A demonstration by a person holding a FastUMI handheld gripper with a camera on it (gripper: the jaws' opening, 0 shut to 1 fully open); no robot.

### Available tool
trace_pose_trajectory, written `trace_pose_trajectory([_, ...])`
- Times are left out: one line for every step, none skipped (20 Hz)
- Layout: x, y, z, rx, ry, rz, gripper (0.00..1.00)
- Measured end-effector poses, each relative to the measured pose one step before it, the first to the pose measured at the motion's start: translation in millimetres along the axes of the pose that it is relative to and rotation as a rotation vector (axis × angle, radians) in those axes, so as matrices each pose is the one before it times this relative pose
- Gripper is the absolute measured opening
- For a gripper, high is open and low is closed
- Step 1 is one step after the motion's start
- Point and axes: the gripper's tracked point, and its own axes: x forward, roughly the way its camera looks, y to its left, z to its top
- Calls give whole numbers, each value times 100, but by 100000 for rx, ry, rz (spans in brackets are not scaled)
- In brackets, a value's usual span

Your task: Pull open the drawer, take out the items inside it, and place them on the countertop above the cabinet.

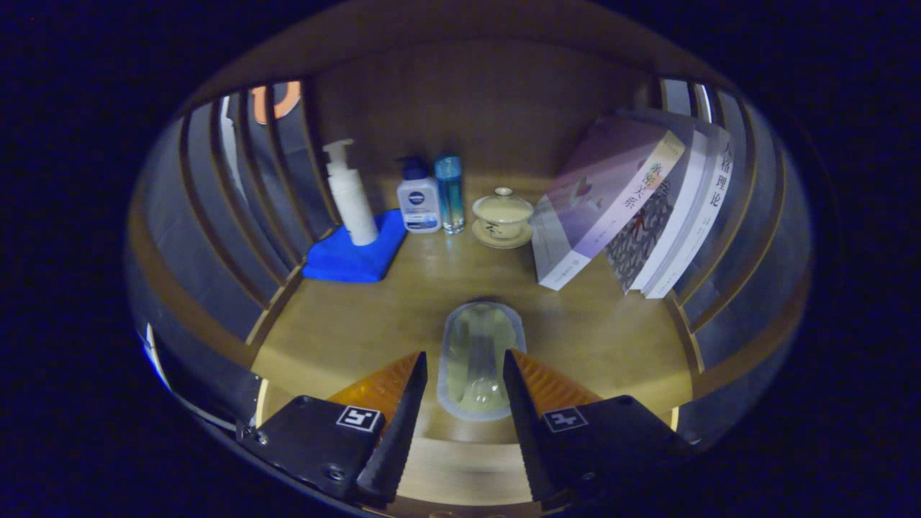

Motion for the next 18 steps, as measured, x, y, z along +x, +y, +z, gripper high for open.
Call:
trace_pose_trajectory([-1080,318,-314,-228,-1917,1058,68])
trace_pose_trajectory([-1088,387,-314,-537,-1989,1313,68])
trace_pose_trajectory([-1187,392,-182,-127,-2900,1533,69])
trace_pose_trajectory([-1164,426,-245,-392,-2727,1576,71])
trace_pose_trajectory([-1326,354,-346,169,-2801,1192,81])
trace_pose_trajectory([-1228,468,-343,299,-2690,1265,82])
trace_pose_trajectory([-1282,539,-457,72,-2495,1568,82])
trace_pose_trajectory([-1175,525,-424,-120,-2628,1649,84])
trace_pose_trajectory([-1188,415,-559,-697,-2102,1172,84])
trace_pose_trajectory([-1160,219,-467,-602,-3021,298,86])
trace_pose_trajectory([-964,379,-501,-1213,-2667,605,92])
trace_pose_trajectory([-1074,224,-653,444,-3503,-726,92])
trace_pose_trajectory([-828,474,-796,-859,-2166,327,92])
trace_pose_trajectory([-783,142,-960,-1572,-1396,-123,94])
trace_pose_trajectory([-937,72,-896,-1101,-1575,-764,99])
trace_pose_trajectory([-798,71,-684,-885,-1730,-826,99])
trace_pose_trajectory([-702,175,-695,-1334,-1625,-317,99])
trace_pose_trajectory([-716,65,-662,-1213,-2241,-1048,99])
